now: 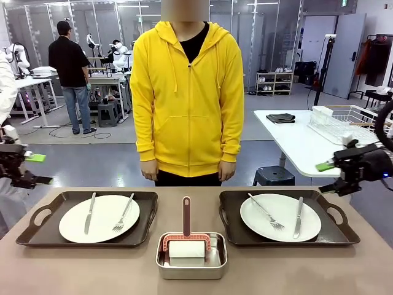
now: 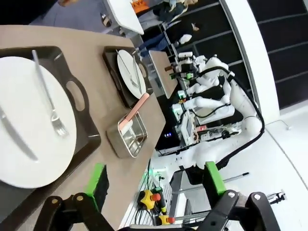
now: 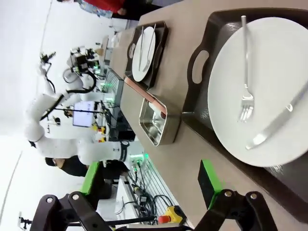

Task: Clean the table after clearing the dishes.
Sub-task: When the left (or right) Handle tray is removed, use the left hand (or right hand) to clean the left (or right) side of the table with the Lint Roller.

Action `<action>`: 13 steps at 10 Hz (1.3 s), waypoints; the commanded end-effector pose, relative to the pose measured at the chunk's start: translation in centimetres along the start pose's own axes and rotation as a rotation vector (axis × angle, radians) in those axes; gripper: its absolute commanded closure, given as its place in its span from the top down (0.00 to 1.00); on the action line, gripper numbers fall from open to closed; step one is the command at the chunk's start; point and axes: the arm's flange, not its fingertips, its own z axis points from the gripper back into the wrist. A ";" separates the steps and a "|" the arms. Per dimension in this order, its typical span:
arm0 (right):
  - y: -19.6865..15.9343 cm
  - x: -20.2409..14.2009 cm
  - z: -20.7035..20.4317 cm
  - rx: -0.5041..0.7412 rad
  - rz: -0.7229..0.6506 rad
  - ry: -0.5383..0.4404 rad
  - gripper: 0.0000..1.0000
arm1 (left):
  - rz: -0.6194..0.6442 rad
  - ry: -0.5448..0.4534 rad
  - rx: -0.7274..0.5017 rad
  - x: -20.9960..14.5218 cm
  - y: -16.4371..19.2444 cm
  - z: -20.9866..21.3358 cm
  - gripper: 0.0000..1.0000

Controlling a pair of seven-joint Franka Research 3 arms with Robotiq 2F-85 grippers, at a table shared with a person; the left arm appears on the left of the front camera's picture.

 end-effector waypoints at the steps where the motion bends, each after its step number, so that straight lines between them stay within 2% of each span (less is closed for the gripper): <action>1: -1.4 -0.7 3.3 0.105 -0.064 -0.048 1.00 | -0.051 -0.032 -0.004 -1.3 -0.2 2.7 1.00; 4: -3.5 -5.2 9.9 0.140 -0.070 -0.068 1.00 | -0.086 -0.131 0.047 -4.8 -1.0 7.2 1.00; 7: -5.9 -10.8 15.5 0.216 -0.167 -0.192 1.00 | -0.024 -0.230 0.089 -9.6 -1.1 11.9 1.00; 9: -6.7 -14.1 17.9 0.248 -0.175 -0.285 1.00 | 0.010 -0.269 0.130 -11.8 -1.8 14.0 1.00; 13: -6.9 -14.5 18.2 0.224 -0.202 -0.303 1.00 | 0.054 -0.266 0.173 -11.5 -2.2 15.0 1.00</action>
